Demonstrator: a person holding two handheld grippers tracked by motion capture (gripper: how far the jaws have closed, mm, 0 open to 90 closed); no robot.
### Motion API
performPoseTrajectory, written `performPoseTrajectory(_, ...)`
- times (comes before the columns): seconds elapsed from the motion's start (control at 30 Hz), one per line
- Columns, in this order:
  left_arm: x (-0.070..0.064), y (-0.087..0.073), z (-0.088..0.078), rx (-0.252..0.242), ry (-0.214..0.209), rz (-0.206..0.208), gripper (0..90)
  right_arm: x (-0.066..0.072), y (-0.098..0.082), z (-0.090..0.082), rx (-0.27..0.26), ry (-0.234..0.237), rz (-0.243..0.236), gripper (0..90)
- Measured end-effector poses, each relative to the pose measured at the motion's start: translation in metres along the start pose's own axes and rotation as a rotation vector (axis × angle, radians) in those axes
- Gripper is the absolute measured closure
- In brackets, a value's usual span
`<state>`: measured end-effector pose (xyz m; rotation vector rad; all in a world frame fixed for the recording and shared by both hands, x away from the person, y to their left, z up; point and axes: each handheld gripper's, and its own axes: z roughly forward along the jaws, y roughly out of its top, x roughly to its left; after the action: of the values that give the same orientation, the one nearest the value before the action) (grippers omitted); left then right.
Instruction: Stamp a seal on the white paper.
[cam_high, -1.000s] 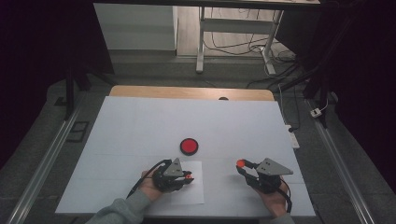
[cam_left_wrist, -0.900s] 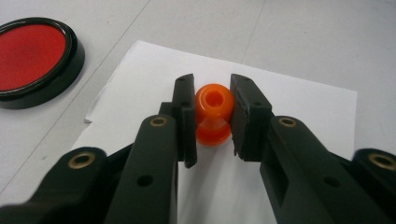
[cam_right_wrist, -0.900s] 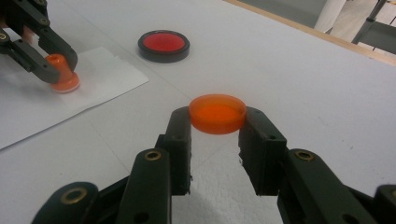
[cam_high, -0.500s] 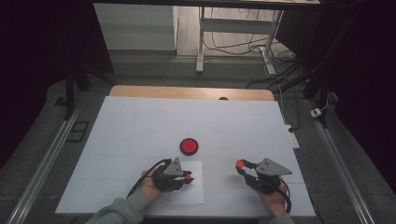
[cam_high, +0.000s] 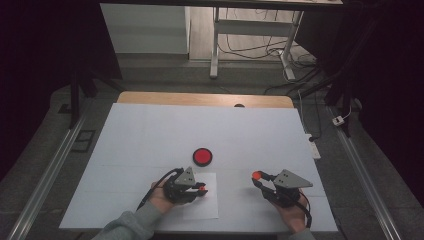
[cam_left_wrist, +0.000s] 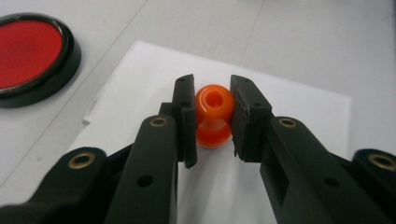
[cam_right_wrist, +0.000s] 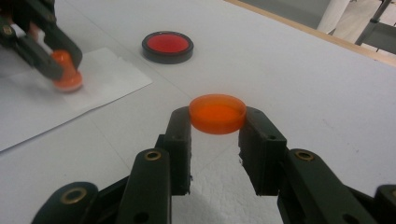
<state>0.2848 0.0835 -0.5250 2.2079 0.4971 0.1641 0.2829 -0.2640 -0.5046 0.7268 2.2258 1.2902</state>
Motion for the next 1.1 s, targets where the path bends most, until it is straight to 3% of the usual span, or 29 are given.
performPoseTrajectory(0.13, 0.005, 0.007, -0.013, -0.072, 0.016, -0.029, 72.7, 0.0, 0.001, 0.0, -0.001, 0.002, -0.001, 64.9)
performPoseTrajectory(0.7, 0.016, 0.014, -0.032, -0.134, 0.01, -0.132, 72.7, 0.0, 0.0, 0.0, -0.002, 0.004, -0.002, 64.9)
performPoseTrajectory(1.1, 0.022, 0.025, -0.052, -0.204, 0.013, -0.173, 72.7, 0.001, 0.001, 0.001, -0.005, 0.004, -0.001, 64.9)
